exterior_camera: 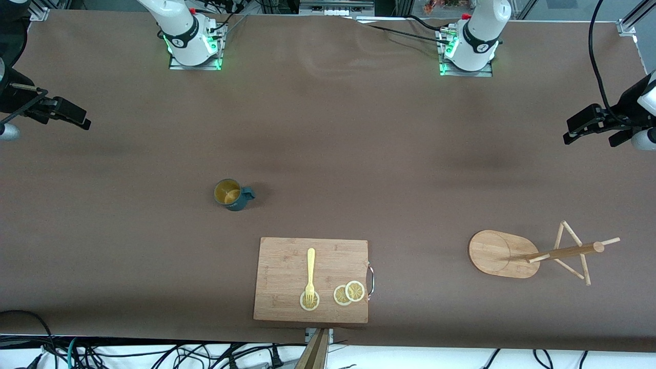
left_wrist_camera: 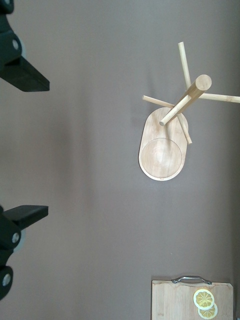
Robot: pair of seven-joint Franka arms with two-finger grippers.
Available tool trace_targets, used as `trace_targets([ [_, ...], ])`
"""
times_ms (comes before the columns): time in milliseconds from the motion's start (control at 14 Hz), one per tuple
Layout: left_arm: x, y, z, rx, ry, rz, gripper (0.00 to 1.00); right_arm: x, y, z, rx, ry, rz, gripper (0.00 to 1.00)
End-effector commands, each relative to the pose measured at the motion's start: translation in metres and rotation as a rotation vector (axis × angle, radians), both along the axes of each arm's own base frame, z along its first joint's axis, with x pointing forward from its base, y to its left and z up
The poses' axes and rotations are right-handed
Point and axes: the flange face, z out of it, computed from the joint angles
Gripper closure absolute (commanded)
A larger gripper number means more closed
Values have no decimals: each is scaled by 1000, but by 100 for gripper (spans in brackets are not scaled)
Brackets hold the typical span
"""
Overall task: Pass cup and hang on rack
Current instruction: 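Move the right gripper out toward the teal mug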
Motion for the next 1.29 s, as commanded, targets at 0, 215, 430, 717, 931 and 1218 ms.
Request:
trace_targets([
  [0, 3, 0, 5, 4, -3, -17, 0, -2, 16, 6, -23, -17, 51, 0],
  [215, 3, 0, 6, 4, -4, -17, 0, -3, 17, 6, -26, -7, 53, 0],
  [430, 3, 0, 5, 4, -3, -17, 0, -3, 19, 4, -29, -1, 47, 0],
  [717, 3, 0, 5, 4, -3, -17, 0, 4, 30, -2, -23, 7, 73, 0],
  [931, 3, 0, 6, 4, -4, -17, 0, 5, 39, -2, -27, 8, 93, 0],
  [1218, 3, 0, 6, 4, -4, -17, 0, 4, 50, -5, -55, 25, 120, 0],
])
